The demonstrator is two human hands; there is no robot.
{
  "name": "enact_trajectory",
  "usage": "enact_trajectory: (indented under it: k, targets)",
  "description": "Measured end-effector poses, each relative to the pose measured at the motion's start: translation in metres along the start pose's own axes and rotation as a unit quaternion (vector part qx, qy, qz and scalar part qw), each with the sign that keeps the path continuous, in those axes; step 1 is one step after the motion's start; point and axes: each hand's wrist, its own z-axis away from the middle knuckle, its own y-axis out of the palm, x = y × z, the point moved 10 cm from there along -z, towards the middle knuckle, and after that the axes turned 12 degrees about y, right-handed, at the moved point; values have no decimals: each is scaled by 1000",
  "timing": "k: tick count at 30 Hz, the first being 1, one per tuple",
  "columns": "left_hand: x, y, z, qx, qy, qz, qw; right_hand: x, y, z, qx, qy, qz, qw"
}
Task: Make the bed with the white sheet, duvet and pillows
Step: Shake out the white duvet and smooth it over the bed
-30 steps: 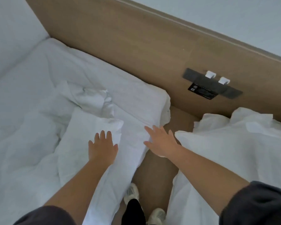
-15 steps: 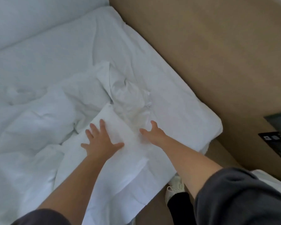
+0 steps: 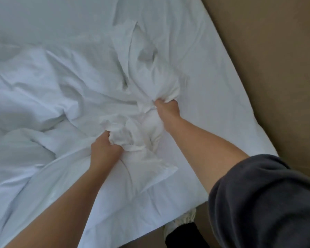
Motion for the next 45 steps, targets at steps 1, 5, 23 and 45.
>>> enact_trajectory:
  k: [1,5,23,45]
  targets:
    - [-11,-5,5,-19,-3,24,1000,14,-18,1,-25,-10,0,1000]
    - [-103,15,-2,-19,19,183,983,115,-109,10,-94,-86,-13,992]
    - [-248,177,10,217,251,-183,925,64,-253,5,71,55,253,963]
    - [-200,223,98,377,192,-252,870,-84,-327,70,26,122,144,982]
